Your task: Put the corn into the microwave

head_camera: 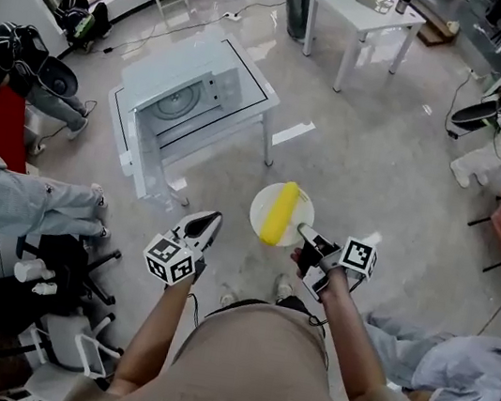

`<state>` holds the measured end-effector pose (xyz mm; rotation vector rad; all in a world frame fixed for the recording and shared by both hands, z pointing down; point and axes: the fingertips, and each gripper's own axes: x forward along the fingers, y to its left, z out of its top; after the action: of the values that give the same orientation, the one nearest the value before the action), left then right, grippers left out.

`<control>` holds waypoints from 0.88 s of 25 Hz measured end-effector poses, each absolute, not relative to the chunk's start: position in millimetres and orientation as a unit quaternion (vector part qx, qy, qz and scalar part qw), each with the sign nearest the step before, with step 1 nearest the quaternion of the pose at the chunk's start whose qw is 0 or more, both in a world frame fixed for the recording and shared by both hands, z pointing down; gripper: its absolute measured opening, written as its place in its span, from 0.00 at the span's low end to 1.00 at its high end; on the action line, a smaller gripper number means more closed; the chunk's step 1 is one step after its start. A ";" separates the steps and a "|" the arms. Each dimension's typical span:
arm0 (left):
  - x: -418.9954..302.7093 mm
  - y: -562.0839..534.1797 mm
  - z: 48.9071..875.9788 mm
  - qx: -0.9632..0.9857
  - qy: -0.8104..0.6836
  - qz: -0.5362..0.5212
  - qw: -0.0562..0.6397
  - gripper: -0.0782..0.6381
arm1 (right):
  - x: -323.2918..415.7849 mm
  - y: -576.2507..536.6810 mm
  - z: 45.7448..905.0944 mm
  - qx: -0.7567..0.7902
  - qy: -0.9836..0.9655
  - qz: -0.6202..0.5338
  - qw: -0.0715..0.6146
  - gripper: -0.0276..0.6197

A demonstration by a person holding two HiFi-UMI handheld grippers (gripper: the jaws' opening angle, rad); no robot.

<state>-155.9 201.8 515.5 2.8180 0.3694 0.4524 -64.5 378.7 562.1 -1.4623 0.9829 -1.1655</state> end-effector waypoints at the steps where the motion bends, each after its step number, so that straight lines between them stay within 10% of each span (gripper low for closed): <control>1: -152.6 205.0 516.4 0.971 0.123 0.157 0.132 0.11 | -58.6 380.5 561.9 -0.602 0.410 -0.479 0.490 0.07; 22: -124.5 211.4 530.0 0.977 0.022 0.154 0.149 0.11 | 15.4 398.4 563.7 -0.591 0.449 -0.505 0.440 0.07</control>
<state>-124.5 211.4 530.0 2.8075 0.0641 0.4434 15.4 398.4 563.7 -1.4665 1.1155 -1.2552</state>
